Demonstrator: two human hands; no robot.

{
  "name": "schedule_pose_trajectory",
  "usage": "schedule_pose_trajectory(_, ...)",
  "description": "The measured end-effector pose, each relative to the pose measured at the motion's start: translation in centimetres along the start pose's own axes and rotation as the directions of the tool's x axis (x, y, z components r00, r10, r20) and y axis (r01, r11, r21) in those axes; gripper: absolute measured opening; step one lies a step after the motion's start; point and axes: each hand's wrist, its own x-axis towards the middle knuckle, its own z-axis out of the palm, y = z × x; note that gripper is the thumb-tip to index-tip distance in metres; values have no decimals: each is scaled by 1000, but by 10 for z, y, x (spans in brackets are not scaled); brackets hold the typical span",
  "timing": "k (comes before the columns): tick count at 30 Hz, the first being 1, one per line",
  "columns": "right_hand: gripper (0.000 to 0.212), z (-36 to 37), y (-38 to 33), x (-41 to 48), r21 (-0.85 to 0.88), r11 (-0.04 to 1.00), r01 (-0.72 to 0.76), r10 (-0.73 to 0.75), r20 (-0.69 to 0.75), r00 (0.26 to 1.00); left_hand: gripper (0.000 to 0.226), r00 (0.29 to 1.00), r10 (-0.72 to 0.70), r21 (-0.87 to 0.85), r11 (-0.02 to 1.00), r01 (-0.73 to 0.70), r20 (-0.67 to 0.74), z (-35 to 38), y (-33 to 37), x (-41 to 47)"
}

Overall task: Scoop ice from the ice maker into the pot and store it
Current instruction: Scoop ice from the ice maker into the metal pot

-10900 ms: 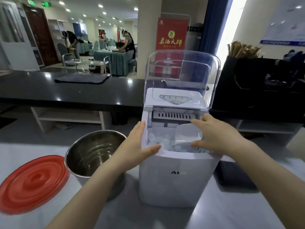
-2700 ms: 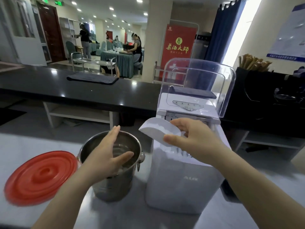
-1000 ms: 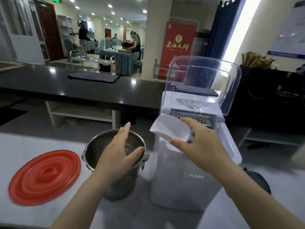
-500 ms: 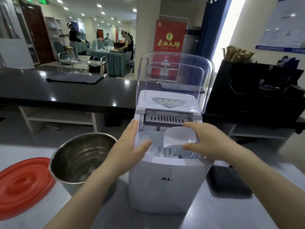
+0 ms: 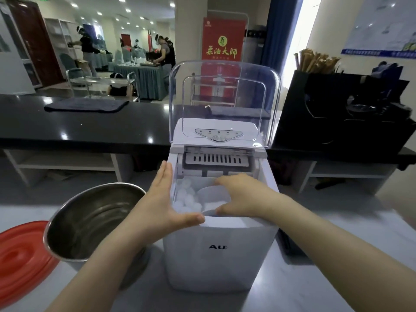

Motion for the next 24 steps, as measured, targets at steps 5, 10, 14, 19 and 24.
schedule_pose_trajectory(5, 58, 6, -5, 9, 87, 996, 19, -25, 66, 998, 143, 1000, 7, -31, 1000, -7, -4, 1, -2, 1)
schedule_pose_trajectory(10, 58, 8, -2, 9, 145, 989, -11, 5, 42, 999, 142, 1000, -10, -40, 999, 10, 0, 1, -3, 1)
schedule_pose_trajectory(14, 59, 6, -2, 5, 207, 977, -43, 38, 28, 999, 141, 1000, -10, -25, 1000, 10, 11, 1, -3, 1)
schedule_pose_trajectory(19, 69, 5, -3, 0, 270, 959, -89, 83, 32, 996, 139, 1000, -15, -31, 999, 16, 23, 1, -3, 2)
schedule_pose_trajectory(24, 66, 1, -2, -3, 280, 957, -83, 82, 15, 997, 139, 999, -20, -18, 1000, 20, 30, 1, -2, 2)
